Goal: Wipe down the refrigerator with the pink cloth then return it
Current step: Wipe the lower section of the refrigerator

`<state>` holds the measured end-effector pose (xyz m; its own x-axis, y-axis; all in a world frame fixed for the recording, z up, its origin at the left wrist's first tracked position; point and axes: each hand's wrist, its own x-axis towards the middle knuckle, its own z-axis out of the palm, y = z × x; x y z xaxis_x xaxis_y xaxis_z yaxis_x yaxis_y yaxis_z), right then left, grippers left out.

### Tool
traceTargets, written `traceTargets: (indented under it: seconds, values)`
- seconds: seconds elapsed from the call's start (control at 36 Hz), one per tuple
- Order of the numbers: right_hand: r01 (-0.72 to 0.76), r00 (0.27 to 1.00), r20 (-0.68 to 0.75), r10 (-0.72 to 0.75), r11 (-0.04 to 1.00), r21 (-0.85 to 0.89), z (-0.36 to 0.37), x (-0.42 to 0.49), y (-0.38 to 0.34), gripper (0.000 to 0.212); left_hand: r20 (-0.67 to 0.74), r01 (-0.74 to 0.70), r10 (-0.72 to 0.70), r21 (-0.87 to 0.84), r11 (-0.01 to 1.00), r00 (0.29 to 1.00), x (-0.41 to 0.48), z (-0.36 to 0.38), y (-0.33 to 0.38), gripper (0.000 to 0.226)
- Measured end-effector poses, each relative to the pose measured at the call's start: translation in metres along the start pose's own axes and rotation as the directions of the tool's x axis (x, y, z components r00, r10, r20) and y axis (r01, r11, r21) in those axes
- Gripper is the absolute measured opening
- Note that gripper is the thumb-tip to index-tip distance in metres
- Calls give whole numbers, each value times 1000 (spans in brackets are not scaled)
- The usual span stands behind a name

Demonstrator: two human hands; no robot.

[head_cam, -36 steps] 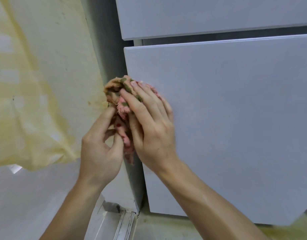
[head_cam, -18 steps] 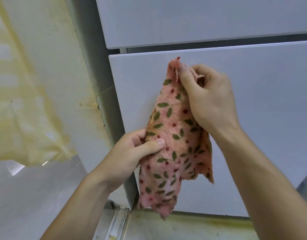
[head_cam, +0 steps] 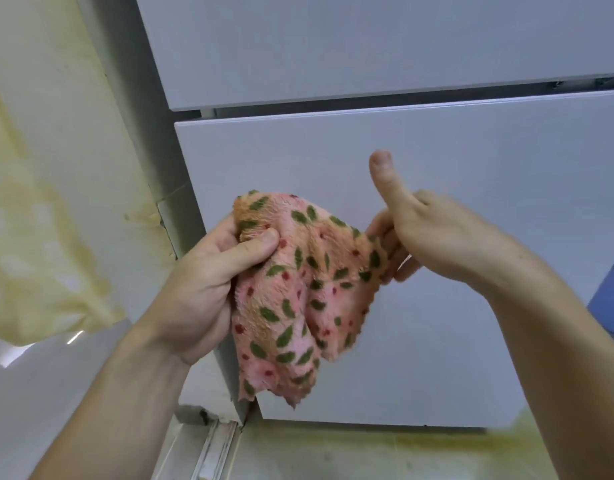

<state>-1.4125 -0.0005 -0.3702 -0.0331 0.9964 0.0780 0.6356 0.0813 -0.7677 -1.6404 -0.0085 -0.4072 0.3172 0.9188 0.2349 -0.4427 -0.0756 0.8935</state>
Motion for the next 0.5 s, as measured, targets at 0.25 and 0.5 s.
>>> traceTargets:
  seconds: [0.25, 0.5]
  values:
    - [81, 993, 38, -110, 886, 456, 12, 9, 14, 29, -134, 30, -10, 149, 988, 991, 0, 3, 10, 39]
    - [212, 943, -322, -83, 896, 390, 17, 8, 7, 27, -242, 54, 4, 229, 972, 970, 3, 0, 16, 46]
